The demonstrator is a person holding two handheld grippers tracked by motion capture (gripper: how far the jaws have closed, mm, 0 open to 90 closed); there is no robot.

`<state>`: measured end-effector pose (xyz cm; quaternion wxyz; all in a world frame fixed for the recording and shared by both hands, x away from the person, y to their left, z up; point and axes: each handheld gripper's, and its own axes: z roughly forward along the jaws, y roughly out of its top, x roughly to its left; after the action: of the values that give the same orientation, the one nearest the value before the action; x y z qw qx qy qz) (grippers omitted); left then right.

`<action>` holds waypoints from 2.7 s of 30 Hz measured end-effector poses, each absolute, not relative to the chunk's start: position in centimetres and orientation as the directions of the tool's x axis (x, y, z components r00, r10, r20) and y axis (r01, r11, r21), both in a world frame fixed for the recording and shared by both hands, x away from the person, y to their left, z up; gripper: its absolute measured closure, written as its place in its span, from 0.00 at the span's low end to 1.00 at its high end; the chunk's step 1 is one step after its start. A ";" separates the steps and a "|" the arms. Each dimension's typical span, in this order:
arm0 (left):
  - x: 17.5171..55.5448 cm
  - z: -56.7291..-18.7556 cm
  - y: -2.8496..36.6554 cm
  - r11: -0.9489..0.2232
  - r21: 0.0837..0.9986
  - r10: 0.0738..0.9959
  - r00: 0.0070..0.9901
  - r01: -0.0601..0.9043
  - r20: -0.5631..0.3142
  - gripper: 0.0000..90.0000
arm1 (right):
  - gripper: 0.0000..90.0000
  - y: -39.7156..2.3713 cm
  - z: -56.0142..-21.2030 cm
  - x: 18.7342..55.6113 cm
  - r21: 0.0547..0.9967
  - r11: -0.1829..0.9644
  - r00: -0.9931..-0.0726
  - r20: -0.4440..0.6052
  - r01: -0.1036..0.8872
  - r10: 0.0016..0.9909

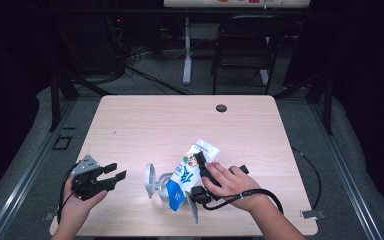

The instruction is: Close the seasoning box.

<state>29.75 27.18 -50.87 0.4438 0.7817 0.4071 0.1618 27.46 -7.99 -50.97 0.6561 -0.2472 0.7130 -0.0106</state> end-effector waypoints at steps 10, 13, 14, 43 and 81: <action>29.8 -50.9 27.2 -0.275 0.824 0.781 0.615 0.495 -0.109 0.56 | 0.88 -8.0 -50.9 27.4 -0.325 0.885 -0.018 -0.936 -0.333 -0.351; 29.8 -50.9 27.2 -0.275 0.824 0.781 0.615 0.494 -0.108 0.56 | 0.88 -7.9 -50.9 27.4 -0.325 0.885 -0.015 -0.937 -0.334 -0.349; 29.8 -50.9 27.2 -0.276 0.824 0.781 0.615 0.494 -0.108 0.56 | 0.88 -7.9 -50.9 27.4 -0.324 0.885 -0.013 -0.937 -0.335 -0.349; 29.8 -50.8 27.2 -0.275 0.826 0.781 0.615 0.491 -0.106 0.56 | 0.88 -7.9 -50.7 27.3 -0.329 0.883 0.004 -0.938 -0.335 -0.348; 29.8 -50.9 27.2 -0.275 0.825 0.782 0.614 0.493 -0.107 0.56 | 0.88 -8.1 -50.6 27.1 -0.272 0.908 -0.035 -0.954 -0.319 -0.298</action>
<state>29.77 27.21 -50.88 0.4430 0.7815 0.4079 0.1630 27.11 -8.13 -50.63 0.6607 -0.2144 0.7194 0.0079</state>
